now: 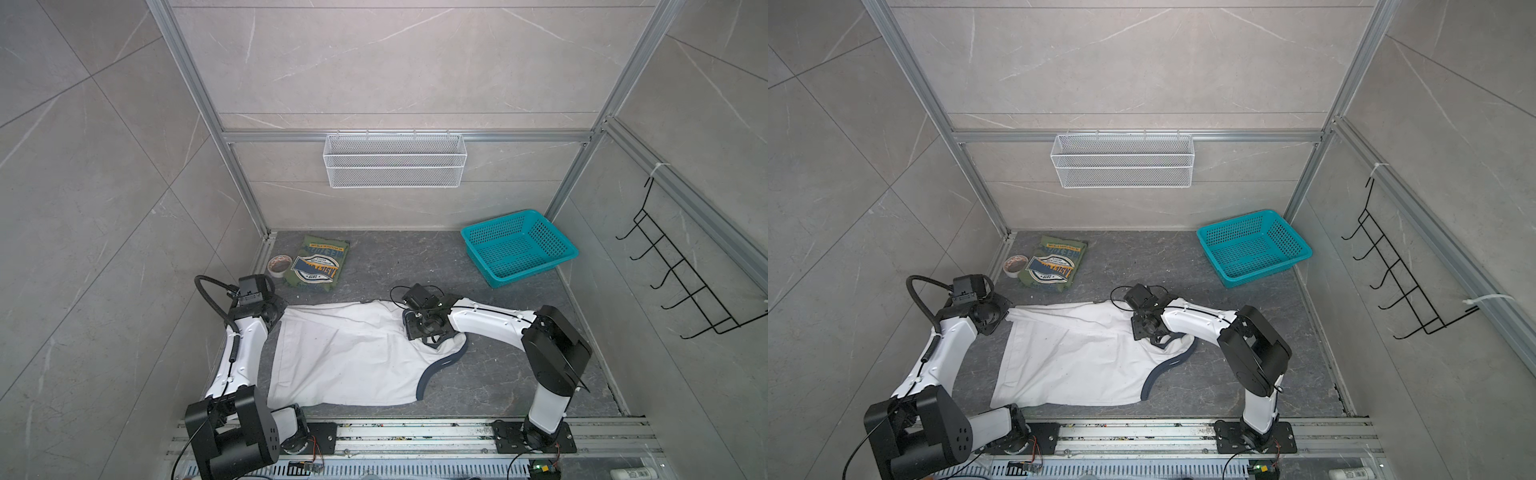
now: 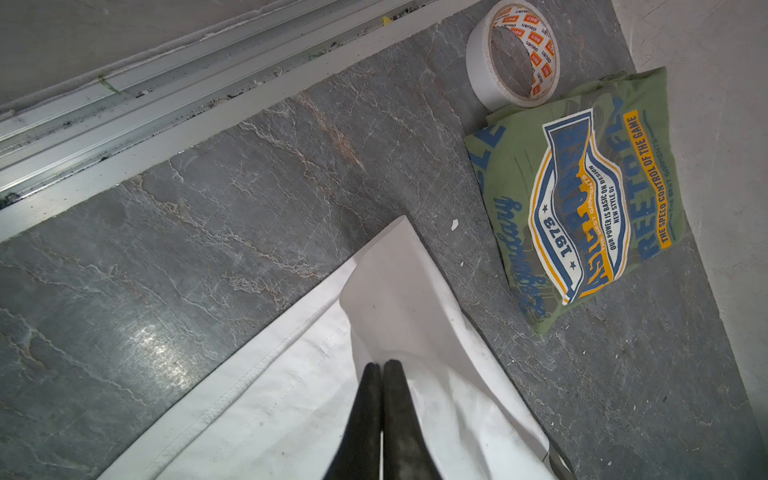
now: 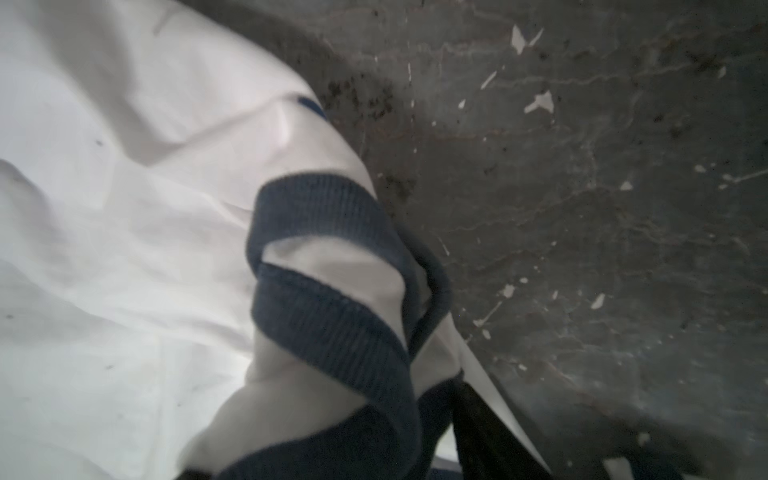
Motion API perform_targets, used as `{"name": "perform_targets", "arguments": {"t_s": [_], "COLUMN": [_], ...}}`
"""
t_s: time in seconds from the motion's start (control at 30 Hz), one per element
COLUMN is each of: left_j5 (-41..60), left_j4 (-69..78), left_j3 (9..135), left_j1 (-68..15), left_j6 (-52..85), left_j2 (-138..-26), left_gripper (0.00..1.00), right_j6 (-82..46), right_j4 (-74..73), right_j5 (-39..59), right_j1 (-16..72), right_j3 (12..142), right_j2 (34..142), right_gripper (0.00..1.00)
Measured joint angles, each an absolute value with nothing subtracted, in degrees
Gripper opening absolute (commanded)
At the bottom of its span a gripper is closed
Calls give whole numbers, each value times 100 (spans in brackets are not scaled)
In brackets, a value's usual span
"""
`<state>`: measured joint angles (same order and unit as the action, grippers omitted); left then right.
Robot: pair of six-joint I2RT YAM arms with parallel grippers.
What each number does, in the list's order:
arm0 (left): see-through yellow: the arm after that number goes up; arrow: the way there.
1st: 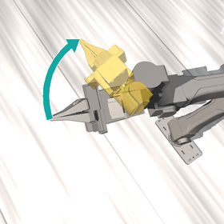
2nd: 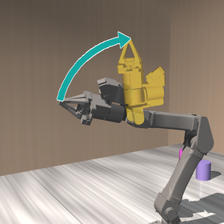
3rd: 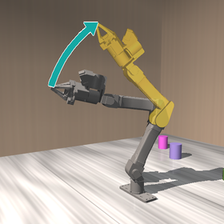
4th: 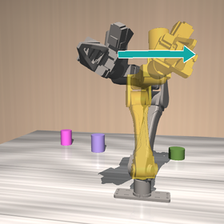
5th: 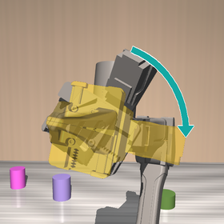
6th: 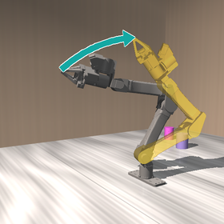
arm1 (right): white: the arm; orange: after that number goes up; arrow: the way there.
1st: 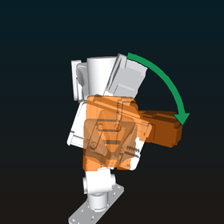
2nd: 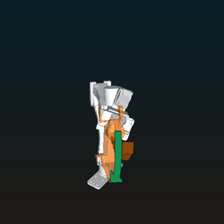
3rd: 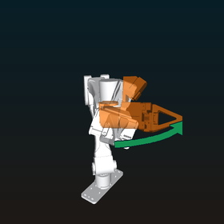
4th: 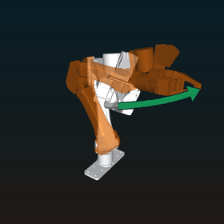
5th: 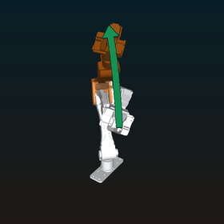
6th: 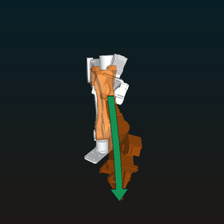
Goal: Fold and stack the tank tops
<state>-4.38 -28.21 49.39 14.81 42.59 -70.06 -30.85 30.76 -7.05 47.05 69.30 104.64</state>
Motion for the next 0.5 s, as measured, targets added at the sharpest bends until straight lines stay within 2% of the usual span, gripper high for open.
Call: {"name": "perform_targets", "arguments": {"t_s": [0.1,0.2,0.5], "left_j5": [-436,-436,-438], "left_j4": [-2821,-2818,-2821], "left_j3": [4921,4912,4912], "left_j1": [1483,1487,1490], "left_j6": [4268,4270,4268], "left_j2": [-7006,-7004,-7004], "left_gripper": [0,0,0], "right_j6": [-3037,-3006,-2864], "right_j4": [3131,3129,3133], "right_j5": [-797,-816,-845], "right_j1": [4746,4746,4748], "right_j3": [6965,6965,7081], "right_j2": [10460,10473,10739], "right_gripper": [71,62,19]}}
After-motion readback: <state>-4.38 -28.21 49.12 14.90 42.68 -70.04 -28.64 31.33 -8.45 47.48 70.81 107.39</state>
